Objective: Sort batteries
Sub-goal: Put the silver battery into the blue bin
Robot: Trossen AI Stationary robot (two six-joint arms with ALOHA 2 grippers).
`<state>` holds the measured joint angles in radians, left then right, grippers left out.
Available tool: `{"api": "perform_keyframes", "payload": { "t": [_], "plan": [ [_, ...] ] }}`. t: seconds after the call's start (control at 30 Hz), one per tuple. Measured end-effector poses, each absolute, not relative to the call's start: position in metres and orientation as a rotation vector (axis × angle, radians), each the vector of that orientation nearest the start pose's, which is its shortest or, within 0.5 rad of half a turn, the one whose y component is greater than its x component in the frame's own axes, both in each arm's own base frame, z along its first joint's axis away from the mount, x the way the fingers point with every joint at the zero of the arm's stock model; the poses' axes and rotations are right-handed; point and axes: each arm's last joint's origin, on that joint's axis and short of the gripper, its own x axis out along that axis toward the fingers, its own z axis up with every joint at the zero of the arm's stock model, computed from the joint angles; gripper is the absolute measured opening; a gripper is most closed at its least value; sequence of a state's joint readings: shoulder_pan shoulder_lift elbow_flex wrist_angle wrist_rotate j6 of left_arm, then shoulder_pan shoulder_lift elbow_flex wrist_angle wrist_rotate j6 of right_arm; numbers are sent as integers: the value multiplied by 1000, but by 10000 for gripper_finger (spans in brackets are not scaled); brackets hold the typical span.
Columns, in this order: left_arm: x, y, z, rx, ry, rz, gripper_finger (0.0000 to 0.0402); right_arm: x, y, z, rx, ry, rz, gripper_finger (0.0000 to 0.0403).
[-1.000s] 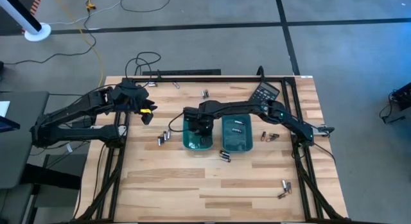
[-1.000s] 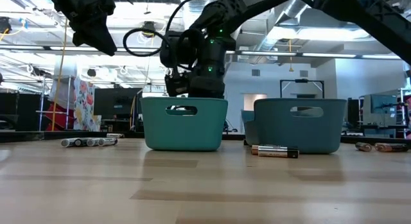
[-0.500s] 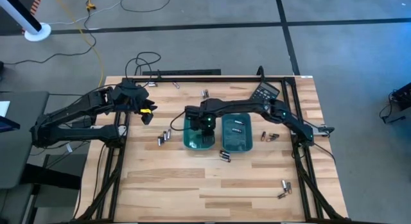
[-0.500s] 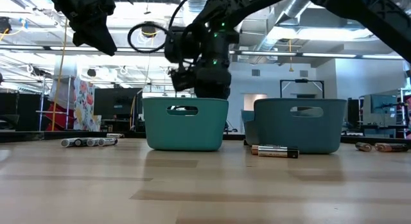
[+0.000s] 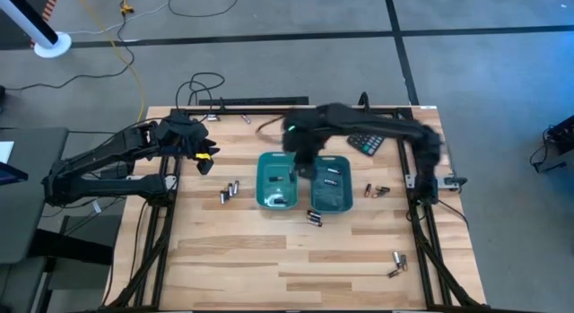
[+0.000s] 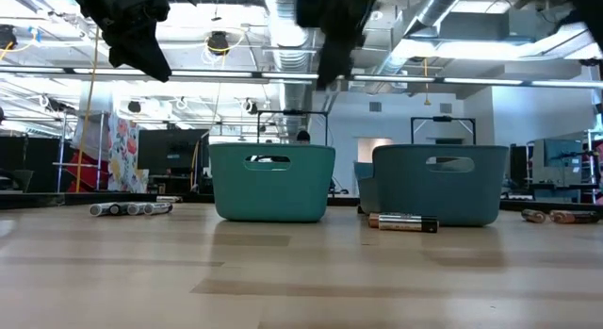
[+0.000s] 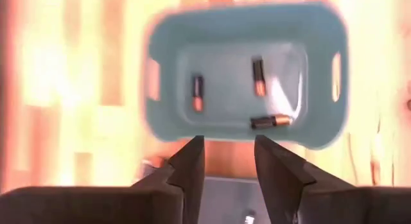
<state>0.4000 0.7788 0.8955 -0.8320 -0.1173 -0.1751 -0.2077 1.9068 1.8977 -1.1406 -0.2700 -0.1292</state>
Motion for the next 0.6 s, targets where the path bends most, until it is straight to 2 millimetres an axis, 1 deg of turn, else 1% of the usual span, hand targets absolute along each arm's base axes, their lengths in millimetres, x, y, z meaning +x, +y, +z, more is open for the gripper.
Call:
{"api": "perform_keyframes", "payload": {
  "t": [0.03,0.1,0.2,0.37,0.47,0.6],
  "plan": [
    [129,58,314,-268,671,558,114,374,-74,332,167,1069,130,149],
    [129,58,314,-268,671,558,114,348,-75,339,182,1002,103,146],
    [129,58,314,-270,671,559,114,306,-75,336,236,922,41,142],
    [129,58,314,-269,660,560,114,235,-62,314,370,850,-55,141],
    [131,60,317,-291,620,582,114,202,-53,299,461,816,-99,141],
    [137,63,318,-370,564,645,114,166,-42,282,561,759,-142,138]
  ]
}}
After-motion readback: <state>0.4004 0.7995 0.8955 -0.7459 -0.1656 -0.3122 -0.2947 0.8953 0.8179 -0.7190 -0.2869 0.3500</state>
